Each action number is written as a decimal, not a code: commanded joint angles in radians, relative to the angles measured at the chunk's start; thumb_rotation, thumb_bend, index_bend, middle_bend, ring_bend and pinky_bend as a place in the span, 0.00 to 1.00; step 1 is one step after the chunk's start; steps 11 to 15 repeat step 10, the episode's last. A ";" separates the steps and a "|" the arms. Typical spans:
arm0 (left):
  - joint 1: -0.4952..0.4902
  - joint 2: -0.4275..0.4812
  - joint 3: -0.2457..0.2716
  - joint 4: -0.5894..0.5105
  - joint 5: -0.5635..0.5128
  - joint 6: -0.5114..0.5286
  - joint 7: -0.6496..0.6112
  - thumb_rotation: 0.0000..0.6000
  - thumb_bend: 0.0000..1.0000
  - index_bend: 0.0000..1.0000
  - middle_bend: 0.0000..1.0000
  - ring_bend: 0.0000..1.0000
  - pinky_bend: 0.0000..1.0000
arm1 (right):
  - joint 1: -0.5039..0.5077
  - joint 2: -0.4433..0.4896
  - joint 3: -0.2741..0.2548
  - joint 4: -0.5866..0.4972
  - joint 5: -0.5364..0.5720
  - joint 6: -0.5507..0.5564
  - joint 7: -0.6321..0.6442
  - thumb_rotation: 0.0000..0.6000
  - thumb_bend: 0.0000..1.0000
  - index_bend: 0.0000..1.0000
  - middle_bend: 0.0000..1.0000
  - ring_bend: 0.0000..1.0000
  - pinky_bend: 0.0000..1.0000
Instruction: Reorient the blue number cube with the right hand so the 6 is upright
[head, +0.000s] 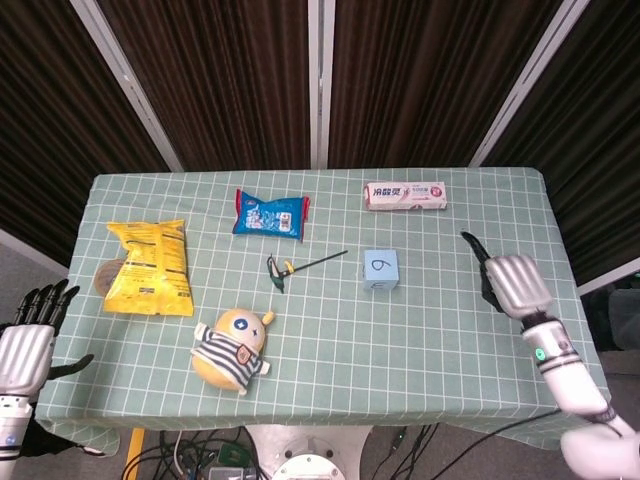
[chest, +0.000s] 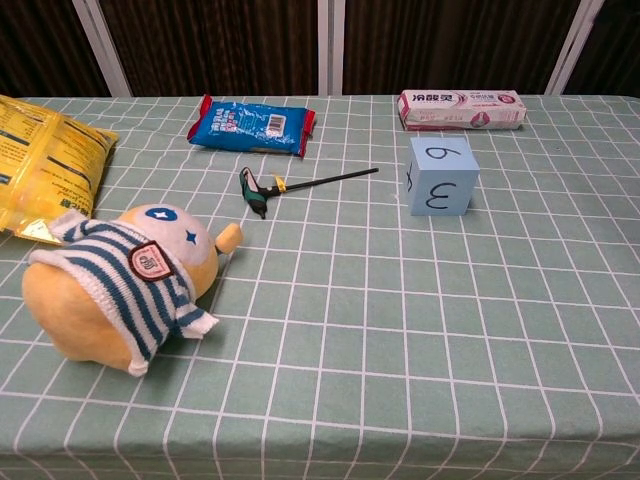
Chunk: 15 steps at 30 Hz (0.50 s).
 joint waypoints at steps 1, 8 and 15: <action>-0.003 -0.008 0.004 -0.001 0.011 0.001 0.005 1.00 0.00 0.07 0.00 0.00 0.04 | -0.366 -0.161 -0.024 0.195 -0.177 0.346 -0.019 1.00 0.01 0.00 0.00 0.00 0.02; -0.004 -0.031 0.013 -0.010 0.044 0.016 0.028 1.00 0.00 0.07 0.00 0.00 0.04 | -0.508 -0.223 0.030 0.346 -0.218 0.401 0.103 1.00 0.00 0.00 0.00 0.00 0.00; -0.002 -0.032 0.014 -0.013 0.047 0.021 0.032 1.00 0.00 0.07 0.00 0.00 0.04 | -0.519 -0.213 0.045 0.353 -0.217 0.379 0.124 1.00 0.00 0.00 0.00 0.00 0.00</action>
